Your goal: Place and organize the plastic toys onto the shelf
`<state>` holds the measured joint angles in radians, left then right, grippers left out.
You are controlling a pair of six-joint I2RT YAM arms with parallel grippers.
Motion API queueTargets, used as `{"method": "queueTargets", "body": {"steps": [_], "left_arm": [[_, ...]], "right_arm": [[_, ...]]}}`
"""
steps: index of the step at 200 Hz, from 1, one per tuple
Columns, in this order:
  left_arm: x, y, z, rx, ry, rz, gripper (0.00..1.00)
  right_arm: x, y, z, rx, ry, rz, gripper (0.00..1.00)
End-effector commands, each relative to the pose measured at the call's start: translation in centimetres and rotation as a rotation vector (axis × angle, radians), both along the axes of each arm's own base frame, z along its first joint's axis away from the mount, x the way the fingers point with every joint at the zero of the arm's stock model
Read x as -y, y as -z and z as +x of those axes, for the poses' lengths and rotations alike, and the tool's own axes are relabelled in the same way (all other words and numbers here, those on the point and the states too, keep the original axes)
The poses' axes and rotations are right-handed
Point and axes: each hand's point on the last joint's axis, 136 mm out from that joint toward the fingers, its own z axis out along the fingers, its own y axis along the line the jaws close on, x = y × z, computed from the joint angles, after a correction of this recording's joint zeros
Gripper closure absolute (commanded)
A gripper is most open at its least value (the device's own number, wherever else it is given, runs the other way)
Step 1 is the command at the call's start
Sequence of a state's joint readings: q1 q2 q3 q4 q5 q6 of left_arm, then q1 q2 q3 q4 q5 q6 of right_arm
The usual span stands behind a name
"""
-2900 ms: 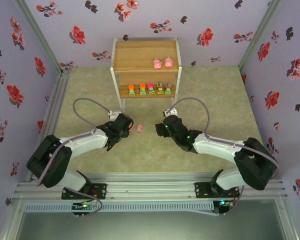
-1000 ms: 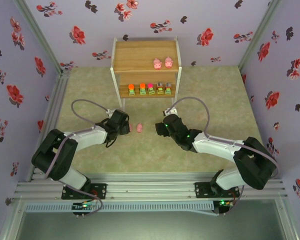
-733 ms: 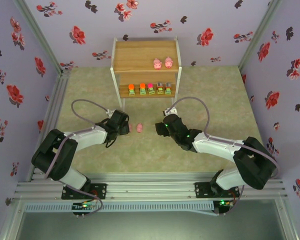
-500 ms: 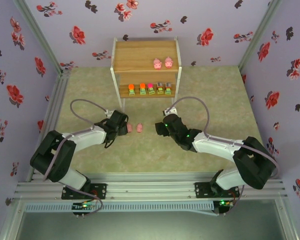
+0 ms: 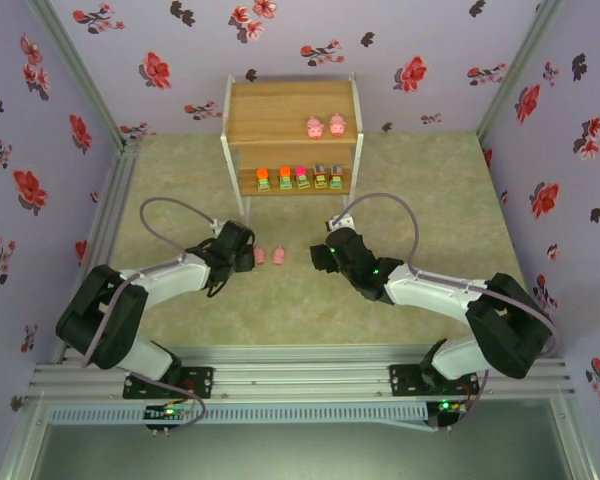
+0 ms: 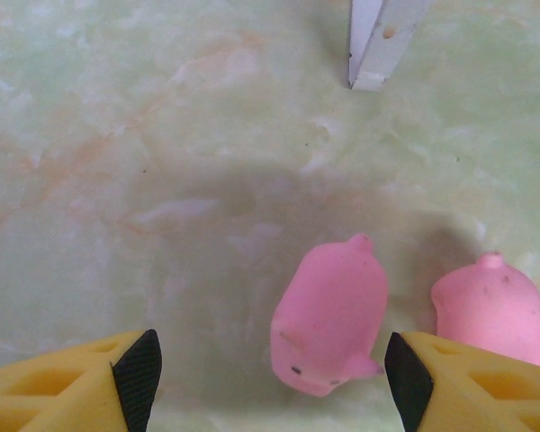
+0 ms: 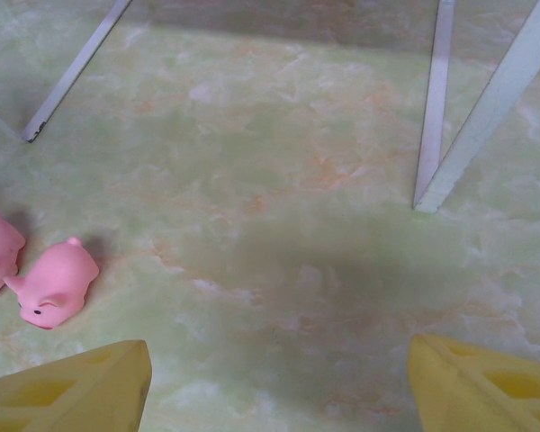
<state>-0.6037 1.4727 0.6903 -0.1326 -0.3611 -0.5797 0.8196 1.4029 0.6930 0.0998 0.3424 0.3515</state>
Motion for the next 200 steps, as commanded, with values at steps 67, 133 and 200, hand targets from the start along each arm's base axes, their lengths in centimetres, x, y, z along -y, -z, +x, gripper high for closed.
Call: {"method": "queueTargets", "body": {"steps": [67,133,200], "left_arm": [[0.3,-1.6,-0.4,0.053,0.163,0.040,0.22],[0.3,-0.4,0.2,0.020,0.203,0.075,0.30],[1.2,0.0,1.2,0.019,0.251,0.091,0.35]], "right_arm": [[-0.1,-0.3,0.4,-0.004,0.014,0.008,0.33],[0.0,-0.6,0.5,0.002,0.016,0.009,0.33],[0.1,-0.6,0.4,0.002,0.016,0.008,0.33]]}}
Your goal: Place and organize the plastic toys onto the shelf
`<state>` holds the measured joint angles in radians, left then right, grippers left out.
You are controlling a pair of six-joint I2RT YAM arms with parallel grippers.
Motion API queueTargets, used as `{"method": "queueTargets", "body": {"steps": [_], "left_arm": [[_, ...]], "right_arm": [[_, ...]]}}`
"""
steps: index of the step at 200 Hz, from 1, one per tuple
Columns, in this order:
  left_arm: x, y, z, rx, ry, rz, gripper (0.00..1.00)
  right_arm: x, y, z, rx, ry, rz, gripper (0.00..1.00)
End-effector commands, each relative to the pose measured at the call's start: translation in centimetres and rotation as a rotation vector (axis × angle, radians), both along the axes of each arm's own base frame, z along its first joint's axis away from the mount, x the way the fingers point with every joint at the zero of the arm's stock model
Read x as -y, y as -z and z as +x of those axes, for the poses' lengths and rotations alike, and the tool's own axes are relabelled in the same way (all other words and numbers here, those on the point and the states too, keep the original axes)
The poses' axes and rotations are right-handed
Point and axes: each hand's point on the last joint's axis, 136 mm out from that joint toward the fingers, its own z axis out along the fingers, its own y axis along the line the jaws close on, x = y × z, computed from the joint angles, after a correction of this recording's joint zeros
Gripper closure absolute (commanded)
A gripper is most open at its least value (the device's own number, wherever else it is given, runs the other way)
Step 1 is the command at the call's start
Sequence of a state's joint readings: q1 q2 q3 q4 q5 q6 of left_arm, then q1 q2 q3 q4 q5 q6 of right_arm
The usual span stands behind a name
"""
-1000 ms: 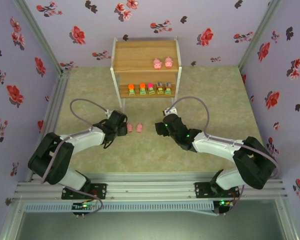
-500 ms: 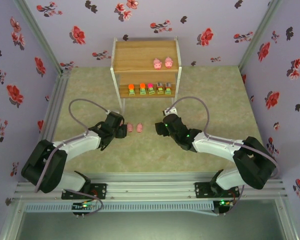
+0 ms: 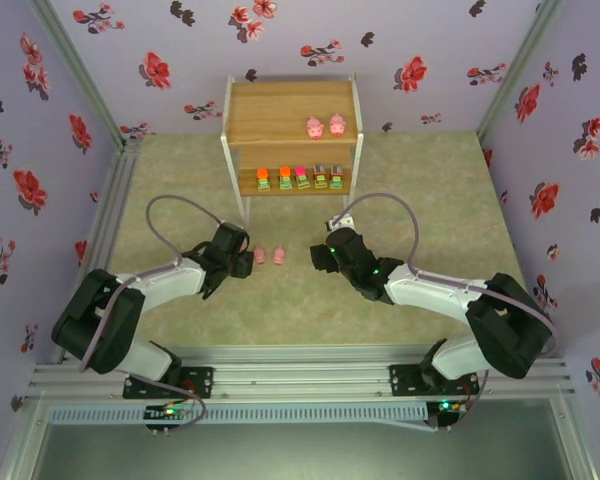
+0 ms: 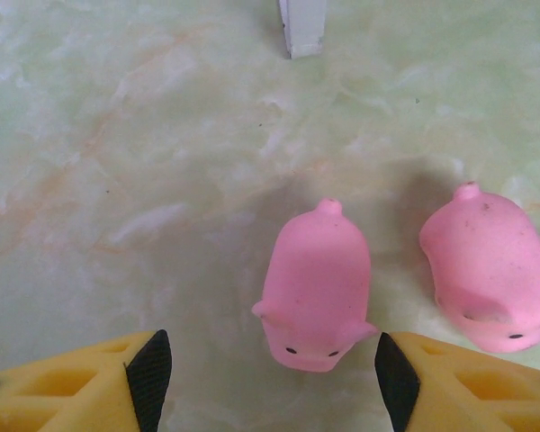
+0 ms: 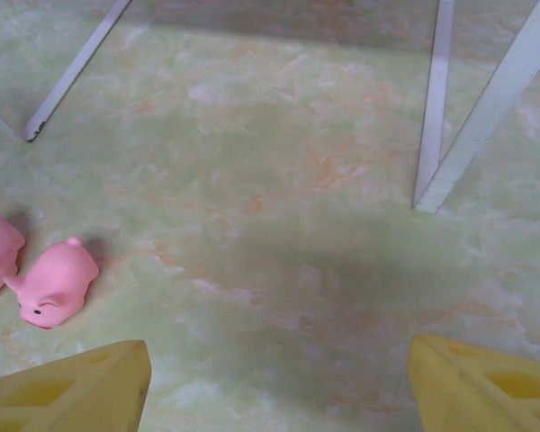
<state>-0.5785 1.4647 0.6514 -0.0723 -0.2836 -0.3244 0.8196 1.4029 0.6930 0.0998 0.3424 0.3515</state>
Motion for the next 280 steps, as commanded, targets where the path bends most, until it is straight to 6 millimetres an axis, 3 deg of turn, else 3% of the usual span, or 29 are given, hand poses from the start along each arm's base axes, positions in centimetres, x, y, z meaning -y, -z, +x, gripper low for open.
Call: {"method": "queueTargets", "body": {"steps": [1,138,280], "left_arm": [[0.8,-0.7,1.4,0.021,0.033,0.002,0.35],[1.5,0.9,1.9,-0.008,0.008,-0.049,0.43],[0.4,1.3,0.9,0.050,-0.035,-0.097,0.48]], "right_arm": [[0.1,-0.7,0.5,0.003,0.017,0.008,0.33],[0.0,-0.6,0.5,-0.003,0.014,0.007,0.33],[-0.5,-0.3,0.3,-0.021,-0.009,0.012,0.35]]}}
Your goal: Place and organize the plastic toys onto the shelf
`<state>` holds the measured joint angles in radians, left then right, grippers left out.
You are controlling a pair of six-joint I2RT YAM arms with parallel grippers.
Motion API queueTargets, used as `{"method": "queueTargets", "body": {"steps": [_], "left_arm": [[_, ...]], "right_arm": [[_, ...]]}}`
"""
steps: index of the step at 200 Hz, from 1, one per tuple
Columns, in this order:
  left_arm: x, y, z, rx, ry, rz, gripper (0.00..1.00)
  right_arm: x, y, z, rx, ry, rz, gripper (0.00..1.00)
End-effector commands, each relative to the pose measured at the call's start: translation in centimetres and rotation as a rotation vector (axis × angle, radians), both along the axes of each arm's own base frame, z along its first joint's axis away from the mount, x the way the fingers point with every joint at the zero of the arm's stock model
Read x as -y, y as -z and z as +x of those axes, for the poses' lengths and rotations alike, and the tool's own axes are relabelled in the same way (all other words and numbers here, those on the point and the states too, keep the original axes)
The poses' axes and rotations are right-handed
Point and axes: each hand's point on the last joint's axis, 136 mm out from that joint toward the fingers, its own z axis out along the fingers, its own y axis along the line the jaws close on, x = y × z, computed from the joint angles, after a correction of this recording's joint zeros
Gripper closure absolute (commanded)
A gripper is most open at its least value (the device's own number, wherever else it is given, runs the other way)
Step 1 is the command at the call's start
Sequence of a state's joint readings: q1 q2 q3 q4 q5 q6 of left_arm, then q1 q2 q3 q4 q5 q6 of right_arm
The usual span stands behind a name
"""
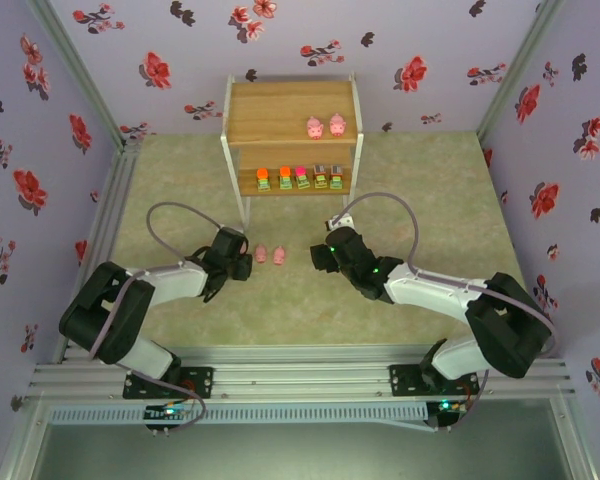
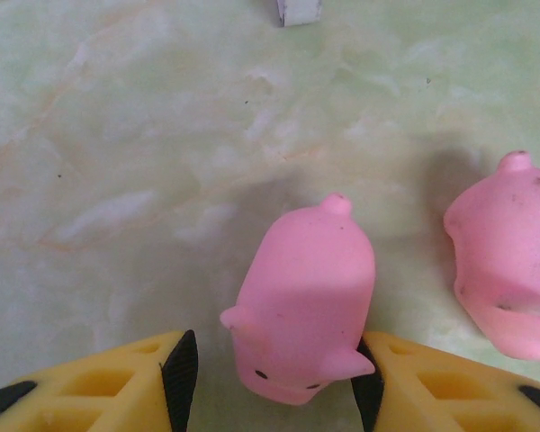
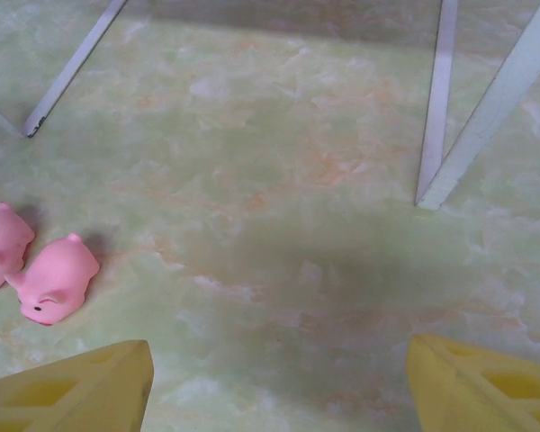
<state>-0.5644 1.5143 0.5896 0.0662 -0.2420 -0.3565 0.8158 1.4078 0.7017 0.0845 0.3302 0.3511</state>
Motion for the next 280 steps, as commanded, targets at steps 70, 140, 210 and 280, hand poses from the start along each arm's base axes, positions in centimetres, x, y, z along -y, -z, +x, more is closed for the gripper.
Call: {"method": "queueTargets", "body": {"steps": [70,140,210,280], "left_arm": [[0.7,-0.2,1.9,0.056,0.000,-0.019,0.45],[0.7,0.8,2.0,0.059,0.007,-0.014,0.46],[0.6,0.8,1.4,0.054,0.001,-0.030,0.57],[0.4,-1.7,0.2,0.079,-0.008,-0.058,0.67]], "right_arm": [[-0.4,-0.6,0.4,-0.005,-0.003,0.015,0.35],[-0.4,-0.7,0.3,-0.004,-0.003,0.016,0.35],[-0.3,-0.6,0.4,-0.004,-0.002,0.013,0.35],[-0.4,-0.6,0.4,-0.005,-0.001,0.016,0.35]]}}
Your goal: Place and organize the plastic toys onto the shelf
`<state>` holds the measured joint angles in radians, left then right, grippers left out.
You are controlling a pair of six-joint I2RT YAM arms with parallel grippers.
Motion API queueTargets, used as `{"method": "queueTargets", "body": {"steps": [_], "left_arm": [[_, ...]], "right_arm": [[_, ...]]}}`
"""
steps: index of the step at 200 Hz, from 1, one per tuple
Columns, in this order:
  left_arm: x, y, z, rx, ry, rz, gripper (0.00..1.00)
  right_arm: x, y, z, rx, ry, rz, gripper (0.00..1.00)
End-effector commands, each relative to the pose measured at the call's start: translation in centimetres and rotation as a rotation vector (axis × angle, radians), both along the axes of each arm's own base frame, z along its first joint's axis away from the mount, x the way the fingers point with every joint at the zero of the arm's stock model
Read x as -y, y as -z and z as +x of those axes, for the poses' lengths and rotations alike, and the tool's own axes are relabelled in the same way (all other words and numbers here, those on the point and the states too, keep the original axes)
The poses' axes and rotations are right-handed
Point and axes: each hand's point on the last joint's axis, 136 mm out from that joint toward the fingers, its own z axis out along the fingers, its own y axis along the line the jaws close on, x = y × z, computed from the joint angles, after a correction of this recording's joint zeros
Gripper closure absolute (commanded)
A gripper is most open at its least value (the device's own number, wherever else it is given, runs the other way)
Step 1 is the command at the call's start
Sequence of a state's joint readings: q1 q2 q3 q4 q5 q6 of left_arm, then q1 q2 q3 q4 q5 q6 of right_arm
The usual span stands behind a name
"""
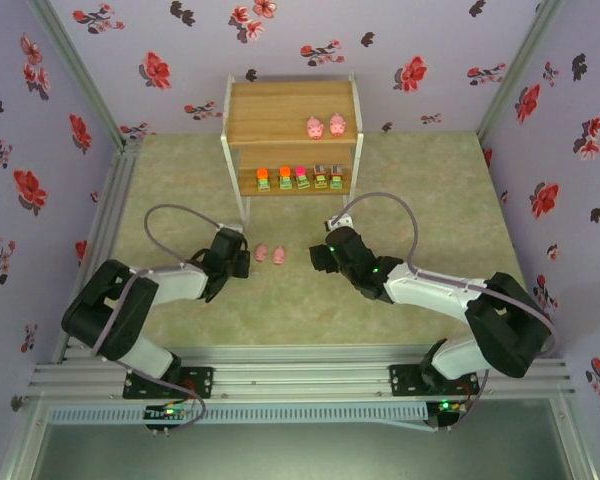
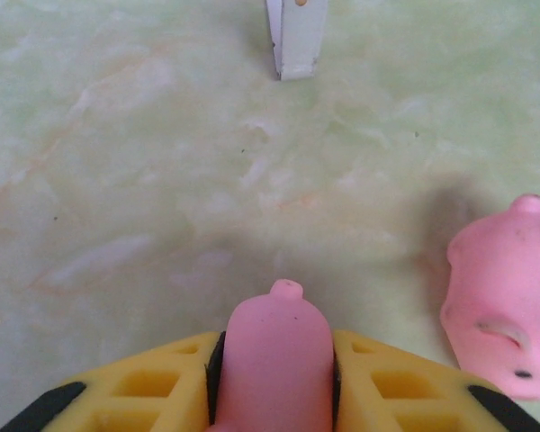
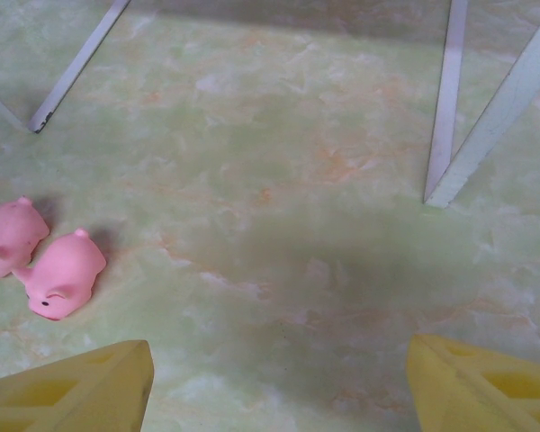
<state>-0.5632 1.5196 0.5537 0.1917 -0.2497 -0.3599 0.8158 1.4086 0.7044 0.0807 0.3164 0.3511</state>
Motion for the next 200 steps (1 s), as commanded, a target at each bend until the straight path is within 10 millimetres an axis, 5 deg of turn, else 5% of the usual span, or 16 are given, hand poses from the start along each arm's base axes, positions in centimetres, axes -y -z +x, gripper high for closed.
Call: {"method": "queueTargets", "body": {"steps": [1,117,200], "left_arm": [[0.0,-1.3,-0.8,0.006,0.001,-0.017,0.68],[0.7,-13.7,-2.5,0.133,0.012,0.018,0.66],[4.5,-24.7,-2.3,0.279,0.053,0.048,0.65]], "right_arm": [[-0.2,-0.7,0.5,0.003,0.009,0.012,0.35],[0.1,-0.8,0.5,0.014,0.024,0.023,0.35],[0.3,-1.6,0.3,0.037,0.027,0.048,0.35]]}}
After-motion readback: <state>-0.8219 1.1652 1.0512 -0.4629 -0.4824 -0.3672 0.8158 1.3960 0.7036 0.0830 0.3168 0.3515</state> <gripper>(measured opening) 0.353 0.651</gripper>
